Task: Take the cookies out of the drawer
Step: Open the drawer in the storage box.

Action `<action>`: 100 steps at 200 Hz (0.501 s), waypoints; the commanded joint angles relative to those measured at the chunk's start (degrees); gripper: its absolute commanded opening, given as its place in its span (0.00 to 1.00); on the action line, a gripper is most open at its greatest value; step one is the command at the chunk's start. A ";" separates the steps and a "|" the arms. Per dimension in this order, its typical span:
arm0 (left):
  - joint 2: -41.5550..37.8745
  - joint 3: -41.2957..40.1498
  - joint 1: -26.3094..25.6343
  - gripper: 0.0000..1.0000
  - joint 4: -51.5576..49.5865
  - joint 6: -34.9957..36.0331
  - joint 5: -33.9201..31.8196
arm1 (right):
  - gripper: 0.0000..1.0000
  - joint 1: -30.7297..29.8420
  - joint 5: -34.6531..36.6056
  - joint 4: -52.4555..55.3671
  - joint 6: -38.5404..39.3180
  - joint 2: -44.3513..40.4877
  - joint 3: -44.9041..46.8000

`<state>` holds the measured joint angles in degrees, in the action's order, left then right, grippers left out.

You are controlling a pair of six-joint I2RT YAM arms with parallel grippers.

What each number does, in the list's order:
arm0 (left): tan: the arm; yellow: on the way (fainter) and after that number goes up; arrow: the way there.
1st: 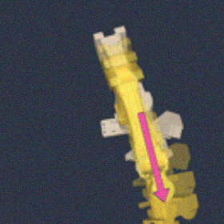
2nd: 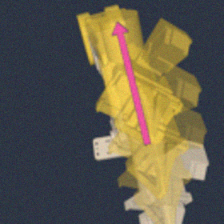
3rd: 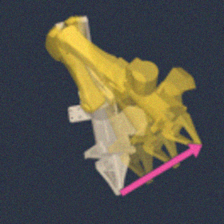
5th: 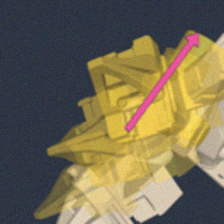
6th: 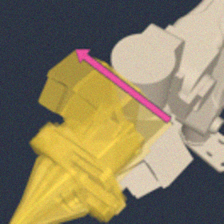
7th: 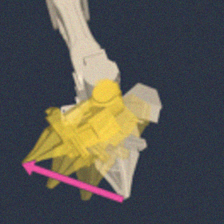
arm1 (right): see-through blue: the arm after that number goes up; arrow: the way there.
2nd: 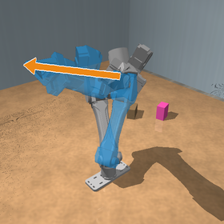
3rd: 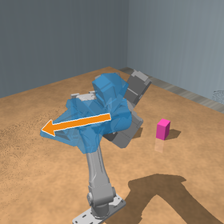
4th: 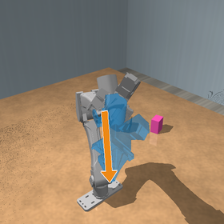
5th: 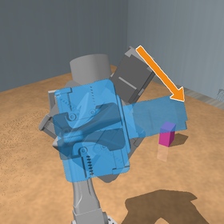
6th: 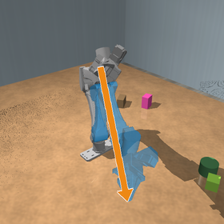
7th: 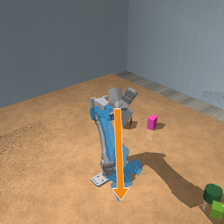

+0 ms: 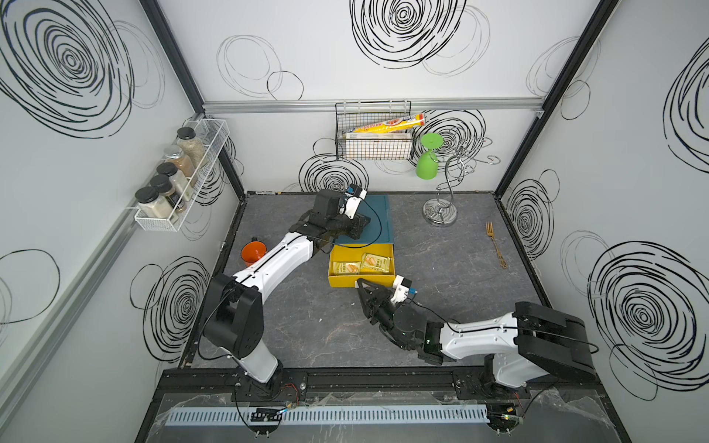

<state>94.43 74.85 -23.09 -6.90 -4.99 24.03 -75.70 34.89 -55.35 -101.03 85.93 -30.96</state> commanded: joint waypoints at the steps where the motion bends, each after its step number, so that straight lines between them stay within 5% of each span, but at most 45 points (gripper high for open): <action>1: 4.48 -3.55 0.24 0.07 -12.02 -0.60 -2.14 | 0.28 -2.72 -6.06 6.89 -0.72 0.87 -1.30; 62: 4.44 -3.78 -0.02 0.07 -11.97 -0.69 -2.12 | 0.35 -4.03 -5.30 5.56 -2.15 2.25 -1.82; 100: 4.49 -3.90 -0.03 0.07 -11.78 -0.75 -1.97 | 0.61 -4.22 -5.61 6.09 -2.33 1.83 -1.74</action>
<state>94.63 74.72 -23.09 -6.07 -5.39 24.08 -78.26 34.74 -53.10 -102.94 86.98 -32.16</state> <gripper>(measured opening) 0.075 0.529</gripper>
